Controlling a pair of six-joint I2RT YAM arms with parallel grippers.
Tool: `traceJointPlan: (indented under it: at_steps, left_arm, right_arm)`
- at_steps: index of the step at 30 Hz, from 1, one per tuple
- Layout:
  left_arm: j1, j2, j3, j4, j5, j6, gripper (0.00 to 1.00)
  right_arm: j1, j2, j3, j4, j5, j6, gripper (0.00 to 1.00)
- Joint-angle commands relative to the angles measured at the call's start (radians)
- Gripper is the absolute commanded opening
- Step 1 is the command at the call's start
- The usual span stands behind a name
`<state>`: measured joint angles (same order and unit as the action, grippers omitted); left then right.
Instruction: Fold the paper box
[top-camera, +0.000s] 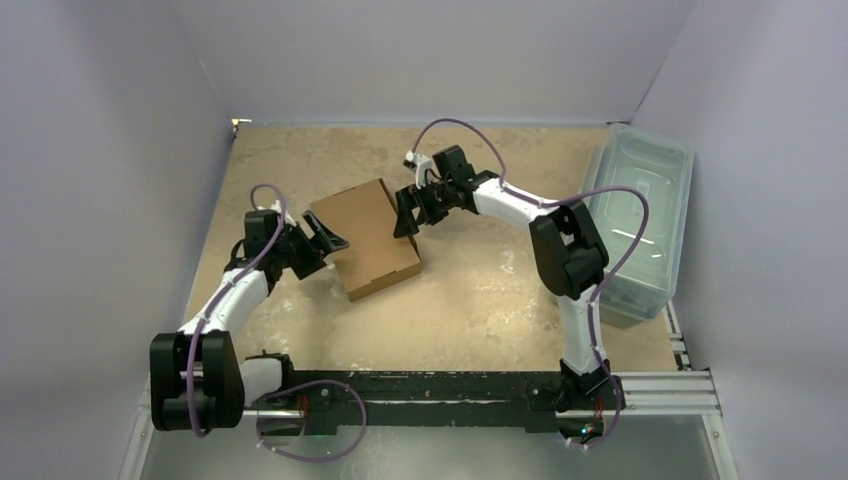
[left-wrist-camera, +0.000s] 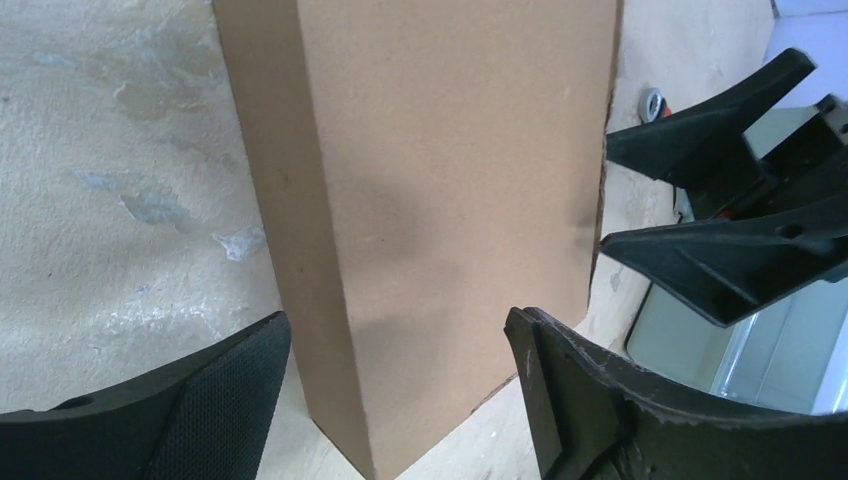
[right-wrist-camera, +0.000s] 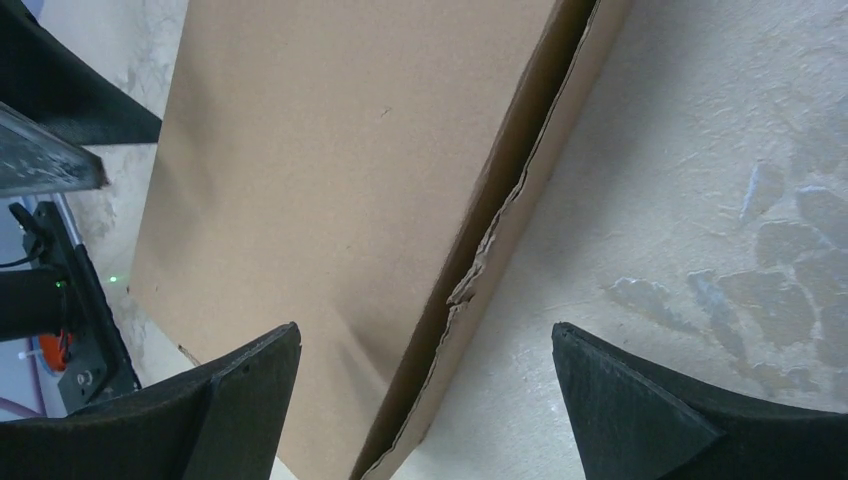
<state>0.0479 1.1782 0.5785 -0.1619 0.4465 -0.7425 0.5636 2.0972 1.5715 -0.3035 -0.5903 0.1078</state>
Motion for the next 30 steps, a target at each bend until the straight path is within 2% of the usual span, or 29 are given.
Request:
traceJointPlan:
  at_steps: [1, 7, 14, 16, 21, 27, 30]
  left_arm:
    - [0.008, 0.026, -0.026, 0.084, 0.032, -0.023, 0.79]
    - [0.008, 0.071, -0.023, 0.121, 0.055, -0.032, 0.73]
    - [0.008, 0.101, -0.028, 0.143, 0.078, -0.032, 0.65]
    - [0.007, 0.106, -0.035, 0.147, 0.084, -0.037, 0.61]
    - [0.007, 0.120, -0.055, 0.219, 0.106, -0.063, 0.50]
    - [-0.026, 0.164, -0.052, 0.276, 0.128, -0.093, 0.48]
    - [-0.074, 0.192, -0.028, 0.291, 0.113, -0.104, 0.48]
  right_arm:
    - [-0.003, -0.015, 0.063, 0.030, 0.003, 0.039, 0.99]
    - [0.028, 0.044, 0.087, 0.048, -0.076, 0.084, 0.92]
    - [0.059, 0.069, 0.118, 0.022, 0.006, 0.084, 0.86]
    - [0.058, 0.064, 0.116, 0.020, 0.015, 0.082, 0.81]
    - [0.058, 0.046, 0.104, 0.019, 0.033, 0.073, 0.59]
    - [0.076, 0.030, 0.103, 0.011, 0.047, 0.045, 0.39]
    - [0.082, 0.013, 0.114, -0.005, 0.071, 0.020, 0.34]
